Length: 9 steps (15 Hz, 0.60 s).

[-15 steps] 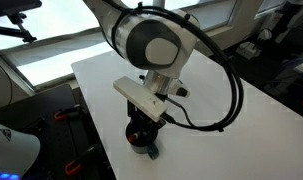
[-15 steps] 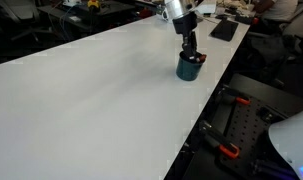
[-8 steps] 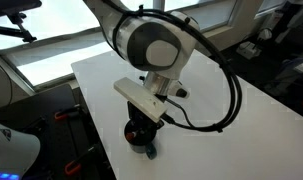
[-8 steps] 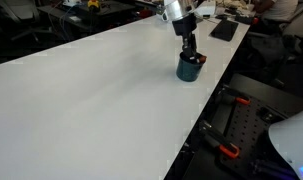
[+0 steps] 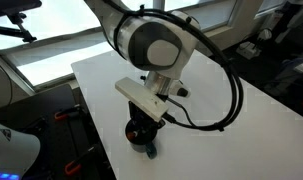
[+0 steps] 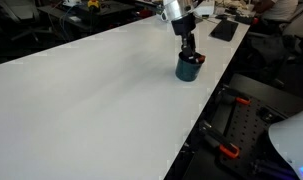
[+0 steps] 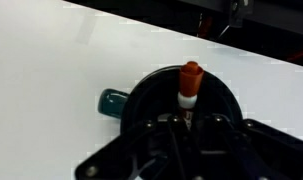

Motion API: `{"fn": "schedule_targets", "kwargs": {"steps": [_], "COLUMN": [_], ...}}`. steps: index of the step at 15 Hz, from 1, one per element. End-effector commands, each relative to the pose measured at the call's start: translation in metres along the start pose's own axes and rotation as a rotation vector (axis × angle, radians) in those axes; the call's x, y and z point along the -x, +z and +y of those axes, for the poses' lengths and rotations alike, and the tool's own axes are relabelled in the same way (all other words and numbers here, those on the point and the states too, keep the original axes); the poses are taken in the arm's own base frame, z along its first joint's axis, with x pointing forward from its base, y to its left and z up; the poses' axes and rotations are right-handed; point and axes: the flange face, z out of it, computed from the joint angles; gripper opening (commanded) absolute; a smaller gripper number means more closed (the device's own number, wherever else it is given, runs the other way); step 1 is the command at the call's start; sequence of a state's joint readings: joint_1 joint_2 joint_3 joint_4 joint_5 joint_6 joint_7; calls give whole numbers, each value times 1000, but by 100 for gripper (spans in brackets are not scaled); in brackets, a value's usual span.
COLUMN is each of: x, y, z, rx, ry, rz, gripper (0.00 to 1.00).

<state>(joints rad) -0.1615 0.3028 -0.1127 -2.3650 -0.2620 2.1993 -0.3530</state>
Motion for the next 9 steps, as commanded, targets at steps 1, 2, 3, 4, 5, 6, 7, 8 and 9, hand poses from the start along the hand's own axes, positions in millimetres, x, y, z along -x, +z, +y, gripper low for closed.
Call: {"fn": "schedule_targets", "kwargs": {"steps": [1, 2, 3, 4, 5, 6, 7, 8, 9], "x": [1, 6, 11, 18, 23, 30, 36, 41, 46], "y": [-15, -24, -30, -39, -46, -54, -61, -68, -74], "z": [-3, -3, -1, 1, 2, 3, 5, 7, 8], "rx": [38, 53, 61, 65, 70, 75, 82, 85, 88], "ry": [2, 9, 17, 27, 36, 47, 54, 62, 70], "rz": [57, 83, 110, 142, 170, 198, 222, 242, 261], "gripper": [5, 5, 5, 5, 5, 5, 5, 5, 5]}}
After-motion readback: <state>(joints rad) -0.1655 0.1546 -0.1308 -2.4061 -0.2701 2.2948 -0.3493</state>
